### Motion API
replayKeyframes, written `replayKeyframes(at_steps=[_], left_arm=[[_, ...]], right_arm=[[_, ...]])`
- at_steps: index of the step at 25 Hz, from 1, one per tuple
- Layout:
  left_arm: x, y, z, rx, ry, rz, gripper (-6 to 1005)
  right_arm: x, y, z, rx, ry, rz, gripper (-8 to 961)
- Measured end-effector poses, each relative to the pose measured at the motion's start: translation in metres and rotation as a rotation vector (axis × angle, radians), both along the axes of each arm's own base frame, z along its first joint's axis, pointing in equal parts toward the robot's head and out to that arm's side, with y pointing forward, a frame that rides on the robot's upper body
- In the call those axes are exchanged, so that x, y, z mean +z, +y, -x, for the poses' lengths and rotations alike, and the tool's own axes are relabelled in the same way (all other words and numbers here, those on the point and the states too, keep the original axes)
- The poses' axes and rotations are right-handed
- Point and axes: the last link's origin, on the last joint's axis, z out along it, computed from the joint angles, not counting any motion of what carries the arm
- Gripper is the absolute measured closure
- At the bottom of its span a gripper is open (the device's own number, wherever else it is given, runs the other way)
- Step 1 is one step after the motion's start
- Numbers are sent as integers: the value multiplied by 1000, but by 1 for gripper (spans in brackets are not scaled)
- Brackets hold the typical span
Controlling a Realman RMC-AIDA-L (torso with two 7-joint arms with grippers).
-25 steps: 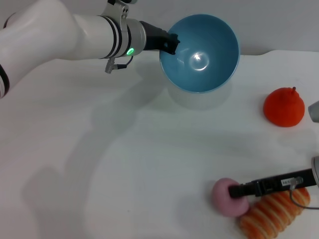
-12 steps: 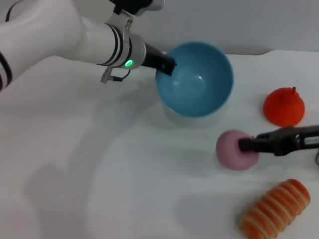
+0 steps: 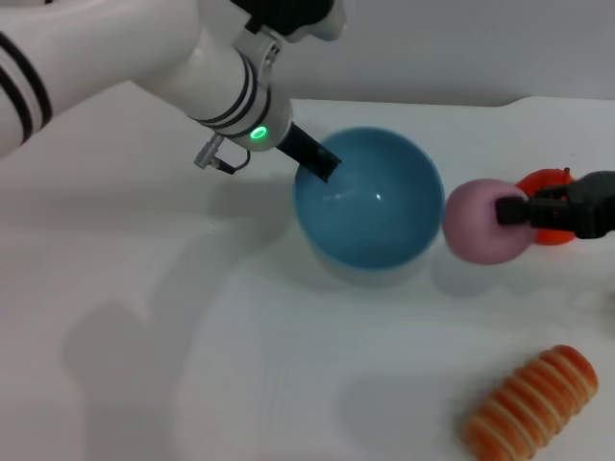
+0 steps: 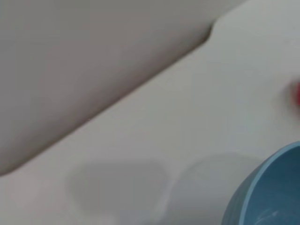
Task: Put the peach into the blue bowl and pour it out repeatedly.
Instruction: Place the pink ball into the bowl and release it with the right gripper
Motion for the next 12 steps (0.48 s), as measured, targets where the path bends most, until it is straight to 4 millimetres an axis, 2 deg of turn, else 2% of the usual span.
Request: replayKeyframes(at_steps=[12], left_arm=[[-18, -17, -19, -28, -5, 98, 1000]], right_arm=[[-40, 28, -3, -52, -25, -30, 753]])
